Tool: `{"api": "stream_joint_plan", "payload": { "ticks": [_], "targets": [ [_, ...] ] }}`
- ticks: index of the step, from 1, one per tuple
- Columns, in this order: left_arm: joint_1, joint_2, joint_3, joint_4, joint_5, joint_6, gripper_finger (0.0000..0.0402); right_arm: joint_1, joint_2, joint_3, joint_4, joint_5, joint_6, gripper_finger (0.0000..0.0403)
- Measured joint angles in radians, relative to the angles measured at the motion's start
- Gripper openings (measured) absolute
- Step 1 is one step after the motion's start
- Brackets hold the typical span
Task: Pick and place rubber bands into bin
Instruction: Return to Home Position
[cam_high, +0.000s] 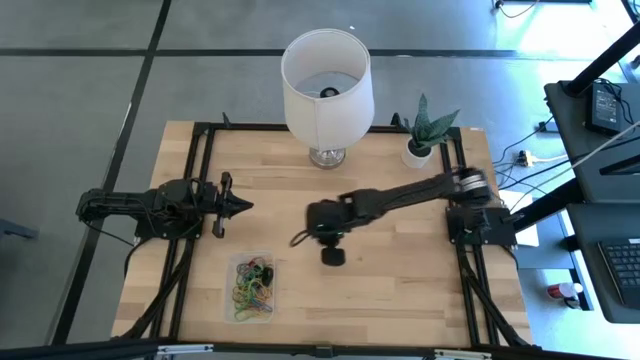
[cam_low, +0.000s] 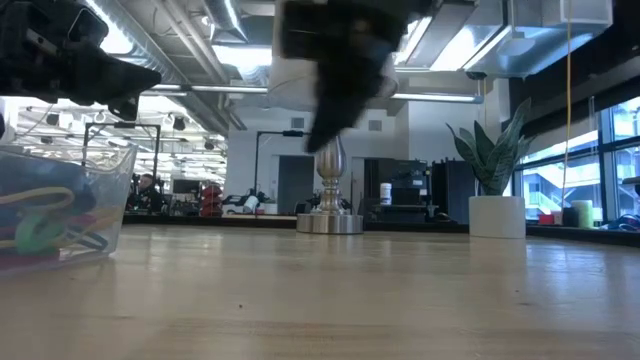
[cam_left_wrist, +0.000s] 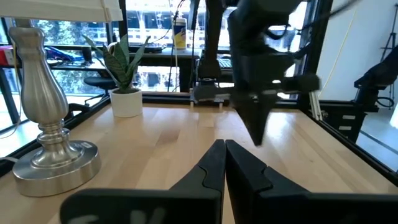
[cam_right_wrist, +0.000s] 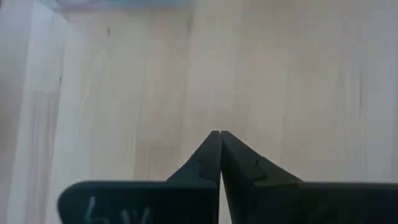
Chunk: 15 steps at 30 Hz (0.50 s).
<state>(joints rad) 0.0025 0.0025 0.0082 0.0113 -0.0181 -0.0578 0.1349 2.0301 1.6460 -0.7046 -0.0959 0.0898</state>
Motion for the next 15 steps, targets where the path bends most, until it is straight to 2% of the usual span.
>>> {"api": "stream_joint_plan", "payload": {
  "ticks": [3,7,15],
  "targets": [
    [0.0,0.0,0.0,0.0,0.0,0.0,0.0007,0.0,-0.154,-0.245,0.146,0.006,0.072,0.0009],
    [0.0,0.0,0.0,0.0,0.0,0.0,0.0006,0.001,-0.363,-0.512,0.243,0.07,0.151,0.0003],
    [0.0,0.0,0.0,0.0,0.0,0.0,0.0006,0.037,-0.763,-0.907,0.35,0.19,0.197,0.0004]
  ]
}}
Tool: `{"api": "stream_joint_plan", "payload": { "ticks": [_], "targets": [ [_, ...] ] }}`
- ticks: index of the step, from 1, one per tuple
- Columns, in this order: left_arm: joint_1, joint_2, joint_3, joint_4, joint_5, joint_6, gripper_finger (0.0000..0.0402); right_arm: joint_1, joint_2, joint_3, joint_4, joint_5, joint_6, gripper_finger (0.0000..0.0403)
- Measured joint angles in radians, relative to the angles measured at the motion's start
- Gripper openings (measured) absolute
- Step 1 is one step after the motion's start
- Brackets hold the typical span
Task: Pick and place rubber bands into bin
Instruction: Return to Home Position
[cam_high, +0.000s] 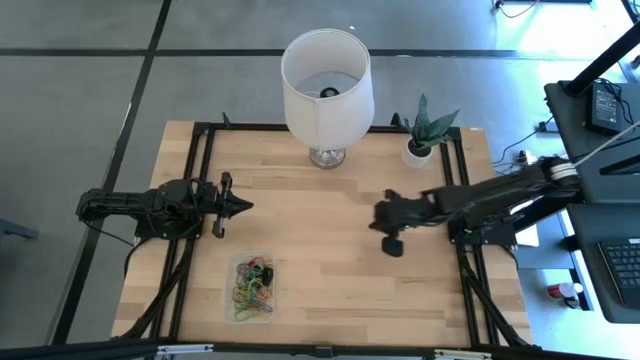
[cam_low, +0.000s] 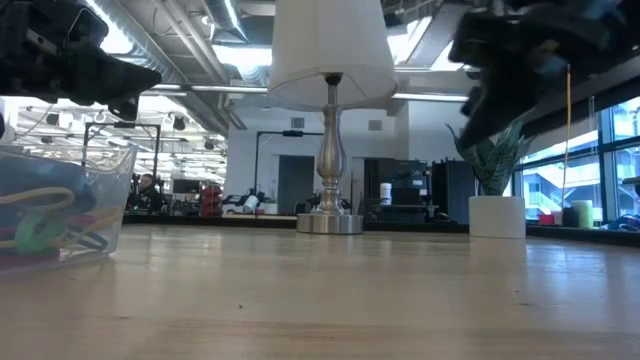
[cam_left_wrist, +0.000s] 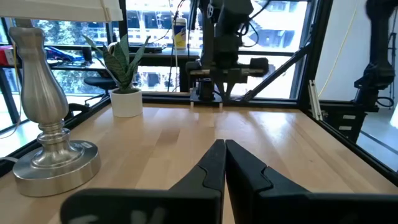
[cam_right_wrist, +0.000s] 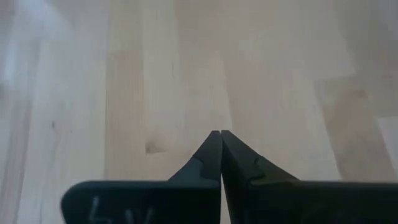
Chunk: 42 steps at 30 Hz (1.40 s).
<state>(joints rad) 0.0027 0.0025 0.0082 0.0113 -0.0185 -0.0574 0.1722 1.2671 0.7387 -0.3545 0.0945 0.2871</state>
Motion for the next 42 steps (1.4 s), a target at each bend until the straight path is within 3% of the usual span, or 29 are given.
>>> {"api": "stream_joint_plan", "payload": {
  "ticks": [12,28,36,42],
  "targets": [
    [0.0,0.0,0.0,0.0,0.0,0.0,0.0004,0.01,-0.534,-0.426,0.266,0.02,-0.005,0.0003],
    [0.0,0.0,0.0,0.0,0.0,0.0,0.0007,0.008,-1.249,-0.693,0.398,0.017,-0.188,0.0002],
    [0.0,0.012,0.0,0.017,0.0,0.0,0.0006,-0.027,-1.265,-0.715,0.397,-0.019,-0.246,0.0002],
    [0.0,0.018,0.0,0.008,-0.014,0.0,0.0008,-0.07,-1.265,-0.715,0.393,-0.112,-0.269,0.0001]
  ]
}}
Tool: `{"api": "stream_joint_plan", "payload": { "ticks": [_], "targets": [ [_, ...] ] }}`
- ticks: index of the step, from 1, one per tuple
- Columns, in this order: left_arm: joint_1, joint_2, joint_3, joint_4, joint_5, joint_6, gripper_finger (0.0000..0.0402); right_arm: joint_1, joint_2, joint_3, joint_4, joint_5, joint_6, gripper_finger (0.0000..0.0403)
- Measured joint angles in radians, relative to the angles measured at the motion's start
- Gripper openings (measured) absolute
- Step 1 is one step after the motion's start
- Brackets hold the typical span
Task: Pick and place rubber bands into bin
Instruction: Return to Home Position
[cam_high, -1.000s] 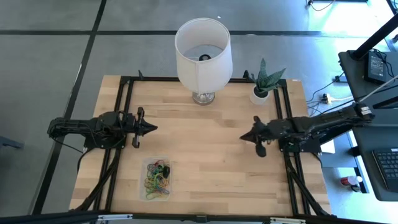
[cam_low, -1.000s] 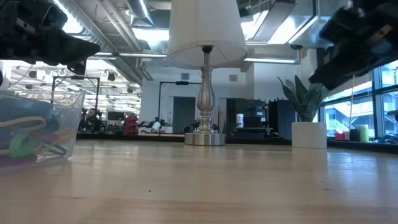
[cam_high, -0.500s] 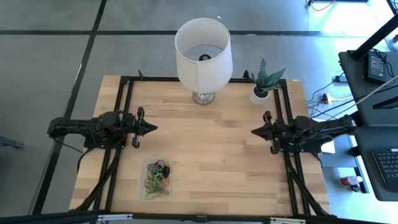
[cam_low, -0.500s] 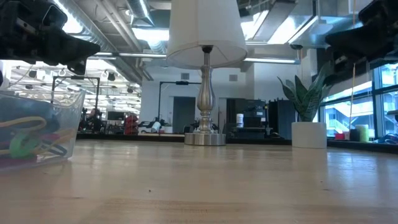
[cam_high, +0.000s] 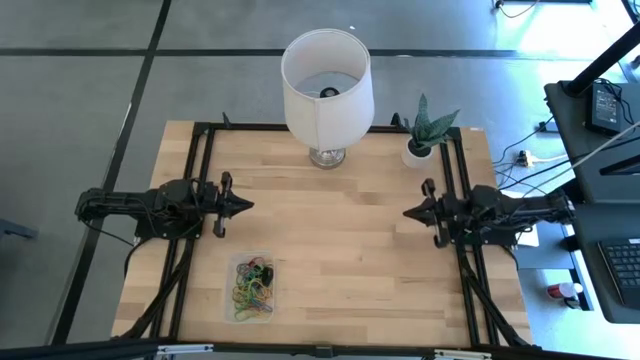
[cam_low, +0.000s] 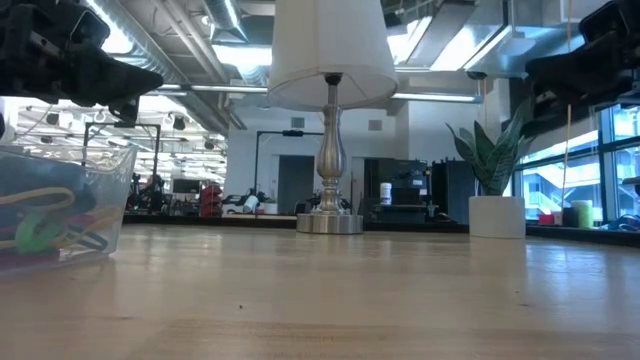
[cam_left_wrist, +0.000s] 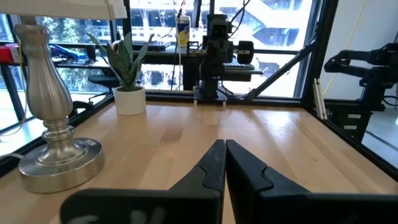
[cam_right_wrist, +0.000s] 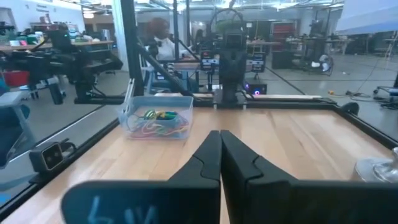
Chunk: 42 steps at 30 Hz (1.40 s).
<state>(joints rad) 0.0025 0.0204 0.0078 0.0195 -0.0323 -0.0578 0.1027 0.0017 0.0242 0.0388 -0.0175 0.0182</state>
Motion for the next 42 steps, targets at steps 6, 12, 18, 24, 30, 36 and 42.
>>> {"api": "stream_joint_plan", "payload": {
  "ticks": [6,12,18,24,30,36,42],
  "targets": [
    [0.0,0.0,0.0,0.002,-0.001,0.0,0.0005,-0.046,0.0,0.001,-0.018,-0.004,0.003,0.0001],
    [0.0,0.0,0.0,0.002,-0.001,0.0,0.0004,-0.07,0.01,0.001,-0.064,-0.001,0.082,0.0007],
    [0.0,0.0,0.0,0.003,-0.001,0.0,0.0004,-0.069,0.015,0.001,-0.064,-0.003,0.074,0.0017],
    [0.0,0.0,0.0,0.003,-0.001,0.0,0.0004,-0.069,0.015,0.001,-0.064,-0.003,0.108,0.0018],
    [0.0,0.0,0.0,0.003,-0.001,0.0,0.0004,-0.069,0.015,0.001,-0.064,-0.003,0.109,0.0017],
    [0.0,0.0,0.0,0.003,-0.001,0.0,0.0004,-0.069,0.015,0.001,-0.064,-0.003,0.109,0.0011],
    [0.0,0.0,0.0,0.003,-0.001,0.0,0.0006,-0.069,0.015,0.001,-0.064,-0.003,0.109,0.0011]
  ]
}}
